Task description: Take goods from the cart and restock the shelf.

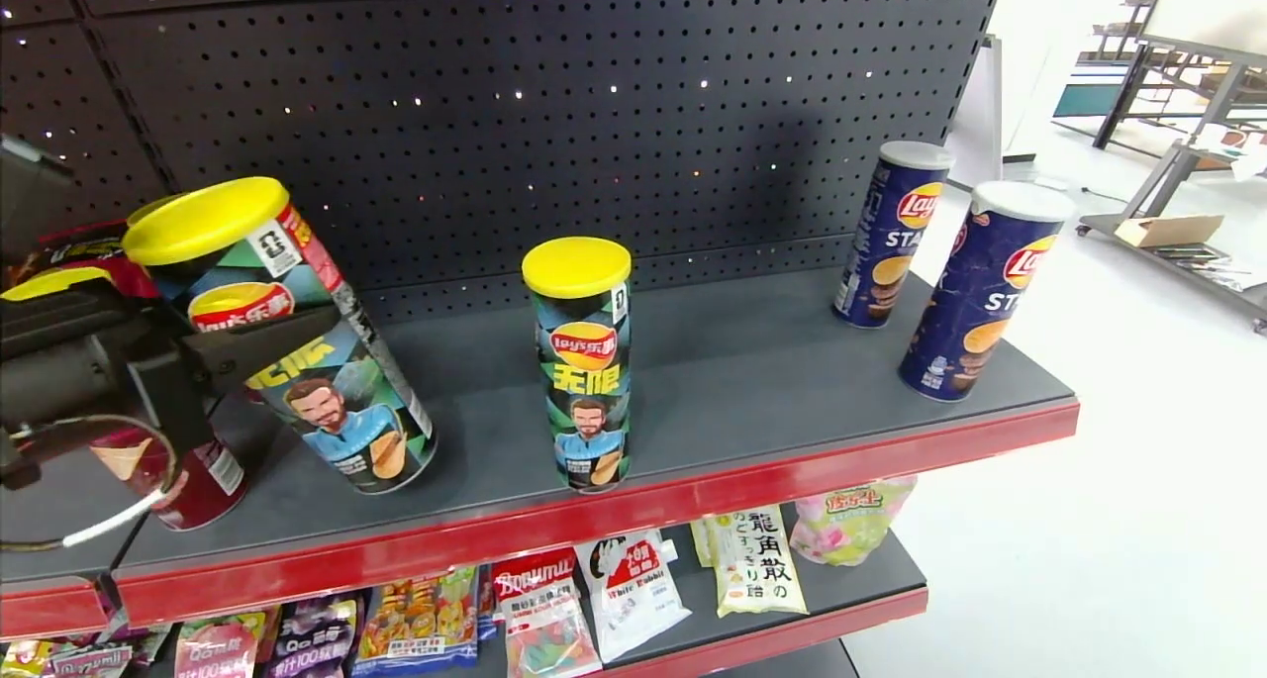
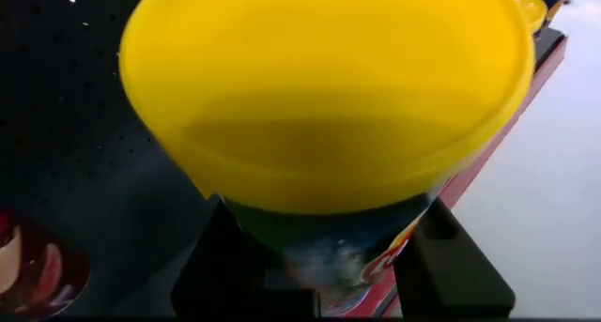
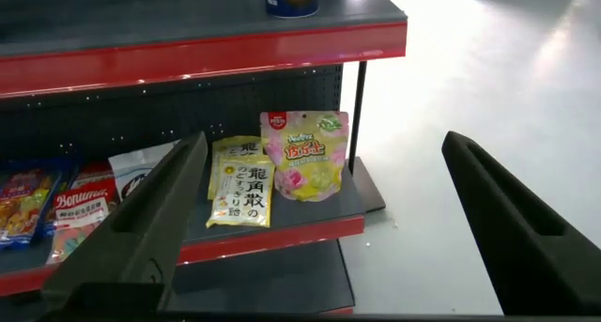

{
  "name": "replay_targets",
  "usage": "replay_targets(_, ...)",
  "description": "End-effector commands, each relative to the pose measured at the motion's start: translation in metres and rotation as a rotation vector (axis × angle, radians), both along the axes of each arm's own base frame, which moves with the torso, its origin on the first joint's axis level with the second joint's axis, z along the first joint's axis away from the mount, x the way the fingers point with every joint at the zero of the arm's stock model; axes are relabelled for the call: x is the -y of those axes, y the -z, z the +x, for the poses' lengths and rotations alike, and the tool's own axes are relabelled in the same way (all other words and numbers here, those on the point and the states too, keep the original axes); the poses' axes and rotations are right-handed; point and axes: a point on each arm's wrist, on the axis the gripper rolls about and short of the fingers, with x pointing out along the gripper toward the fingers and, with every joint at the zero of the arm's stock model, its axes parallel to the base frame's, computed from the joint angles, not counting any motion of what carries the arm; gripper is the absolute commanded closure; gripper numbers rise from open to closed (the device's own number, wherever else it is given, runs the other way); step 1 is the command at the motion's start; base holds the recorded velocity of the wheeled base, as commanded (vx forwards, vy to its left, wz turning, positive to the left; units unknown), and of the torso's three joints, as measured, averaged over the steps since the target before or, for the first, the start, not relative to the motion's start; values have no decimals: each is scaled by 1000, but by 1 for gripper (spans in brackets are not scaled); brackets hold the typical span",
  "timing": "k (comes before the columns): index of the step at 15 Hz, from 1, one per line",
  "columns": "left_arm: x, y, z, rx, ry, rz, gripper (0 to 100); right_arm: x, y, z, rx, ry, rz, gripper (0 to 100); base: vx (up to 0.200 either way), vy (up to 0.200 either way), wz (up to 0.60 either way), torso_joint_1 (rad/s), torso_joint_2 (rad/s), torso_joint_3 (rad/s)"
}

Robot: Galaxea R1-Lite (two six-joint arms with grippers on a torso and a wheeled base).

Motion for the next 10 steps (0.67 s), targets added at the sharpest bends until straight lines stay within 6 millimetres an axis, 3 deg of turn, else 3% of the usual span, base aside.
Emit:
replay_targets(1, 7, 8, 34, -64, 14, 8, 100, 0, 0, 0, -1, -1, 0, 0, 0, 0, 0, 0, 0, 0)
replay_targets(5, 21, -1, 84, -53, 41, 10, 100, 0, 0, 0, -1, -1, 0, 0, 0, 0, 0, 0, 0, 0)
replay_targets(7, 41, -8, 108, -32, 98, 8, 100, 0, 0, 0, -1, -1, 0, 0, 0, 0, 0, 0, 0, 0)
replay_targets(10, 54, -2, 150, -31, 183, 2, 100, 0, 0, 0, -1, -1, 0, 0, 0, 0, 0, 0, 0, 0)
